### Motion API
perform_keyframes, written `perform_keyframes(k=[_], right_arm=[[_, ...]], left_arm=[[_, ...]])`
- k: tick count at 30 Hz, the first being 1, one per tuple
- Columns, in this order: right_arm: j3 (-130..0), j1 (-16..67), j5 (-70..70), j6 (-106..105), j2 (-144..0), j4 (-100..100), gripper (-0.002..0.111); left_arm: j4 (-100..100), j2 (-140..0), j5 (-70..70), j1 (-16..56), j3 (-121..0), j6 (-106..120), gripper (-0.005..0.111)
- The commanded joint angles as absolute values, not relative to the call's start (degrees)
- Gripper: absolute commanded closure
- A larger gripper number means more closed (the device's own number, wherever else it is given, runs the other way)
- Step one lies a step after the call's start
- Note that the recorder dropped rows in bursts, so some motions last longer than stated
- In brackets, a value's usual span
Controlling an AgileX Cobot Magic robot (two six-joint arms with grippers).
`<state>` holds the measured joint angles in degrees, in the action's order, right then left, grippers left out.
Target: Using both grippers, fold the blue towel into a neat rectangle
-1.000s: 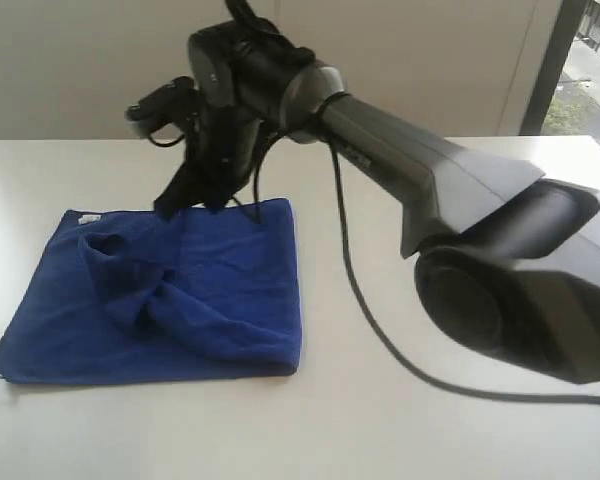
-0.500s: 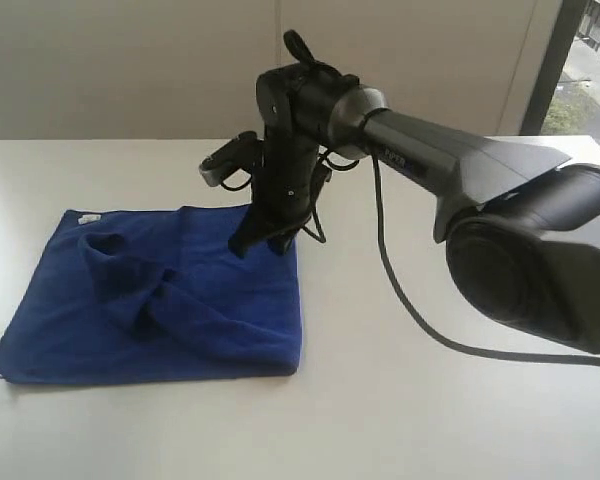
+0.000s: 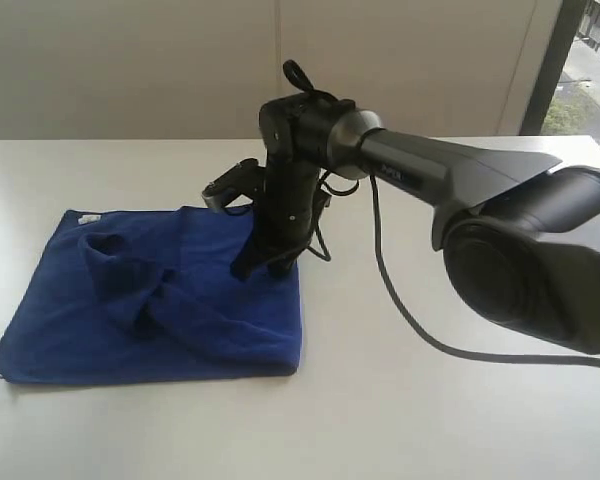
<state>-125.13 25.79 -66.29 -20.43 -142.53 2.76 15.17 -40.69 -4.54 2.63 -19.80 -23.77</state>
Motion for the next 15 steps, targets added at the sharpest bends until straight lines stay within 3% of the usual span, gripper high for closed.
perform_keyframes(k=[1,15], right_arm=[[-124.5,25.7,-68.1,-19.5,-142.7,-1.2,0.108],[-120.0,19.8,-70.0,-16.5,-142.0,-9.0,0.108]], left_arm=[[15.5,-40.7,-4.4,2.4,-20.1,-24.2,0.107],[15.5,-40.7,-4.4,2.4,-20.1,-24.2,0.107]])
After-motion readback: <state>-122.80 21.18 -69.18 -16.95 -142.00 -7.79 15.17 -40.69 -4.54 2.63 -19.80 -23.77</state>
